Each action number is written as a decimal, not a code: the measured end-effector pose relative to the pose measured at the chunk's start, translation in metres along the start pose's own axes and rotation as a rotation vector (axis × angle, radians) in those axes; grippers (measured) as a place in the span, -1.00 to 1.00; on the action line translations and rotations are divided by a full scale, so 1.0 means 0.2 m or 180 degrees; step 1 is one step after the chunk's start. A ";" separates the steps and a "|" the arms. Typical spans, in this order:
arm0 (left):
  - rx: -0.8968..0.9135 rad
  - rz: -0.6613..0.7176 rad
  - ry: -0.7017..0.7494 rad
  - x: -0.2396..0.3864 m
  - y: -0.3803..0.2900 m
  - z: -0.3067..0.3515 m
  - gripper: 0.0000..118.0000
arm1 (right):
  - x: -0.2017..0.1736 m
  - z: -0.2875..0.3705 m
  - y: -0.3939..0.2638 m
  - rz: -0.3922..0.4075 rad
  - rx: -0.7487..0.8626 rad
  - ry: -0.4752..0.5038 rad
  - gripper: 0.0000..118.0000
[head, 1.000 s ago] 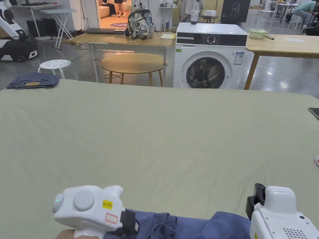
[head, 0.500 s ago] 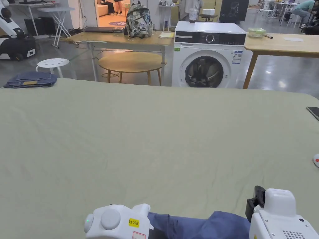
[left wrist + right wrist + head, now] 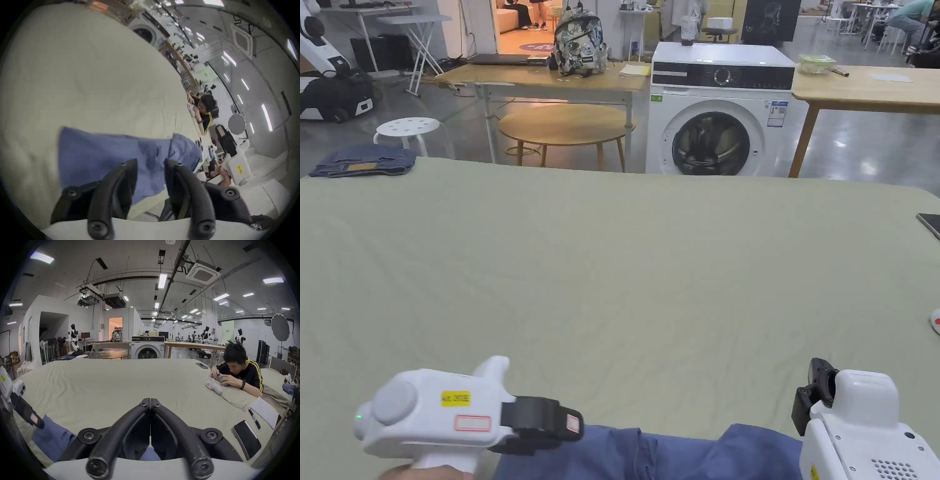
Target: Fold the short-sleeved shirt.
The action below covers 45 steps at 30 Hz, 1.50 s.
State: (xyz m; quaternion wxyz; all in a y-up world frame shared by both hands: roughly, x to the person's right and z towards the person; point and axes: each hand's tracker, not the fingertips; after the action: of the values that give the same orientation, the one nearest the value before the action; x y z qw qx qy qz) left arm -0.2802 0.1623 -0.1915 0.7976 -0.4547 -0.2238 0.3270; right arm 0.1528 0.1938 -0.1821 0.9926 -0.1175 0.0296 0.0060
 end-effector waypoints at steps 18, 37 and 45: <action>-0.0075 0.0897 -0.0702 -0.63 -0.15 -0.03 0.13 | -0.03 0.01 0.01 0.0016 -0.0035 0.0015 -1.00; 0.0319 0.0239 -0.0082 -0.26 -0.04 0.34 -0.91 | -0.04 -0.01 0.03 0.0074 -0.0042 0.0029 -1.00; 0.0399 -0.0134 0.0449 -0.09 0.04 0.55 -0.91 | -0.05 -0.02 0.02 0.0056 -0.0044 0.0066 -1.00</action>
State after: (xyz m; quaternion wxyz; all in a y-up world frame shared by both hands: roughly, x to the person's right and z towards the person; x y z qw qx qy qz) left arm -0.3668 0.2155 -0.1472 0.8450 -0.4210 -0.1556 0.2908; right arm 0.1420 0.1972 -0.1870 0.9913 -0.1242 0.0409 0.0137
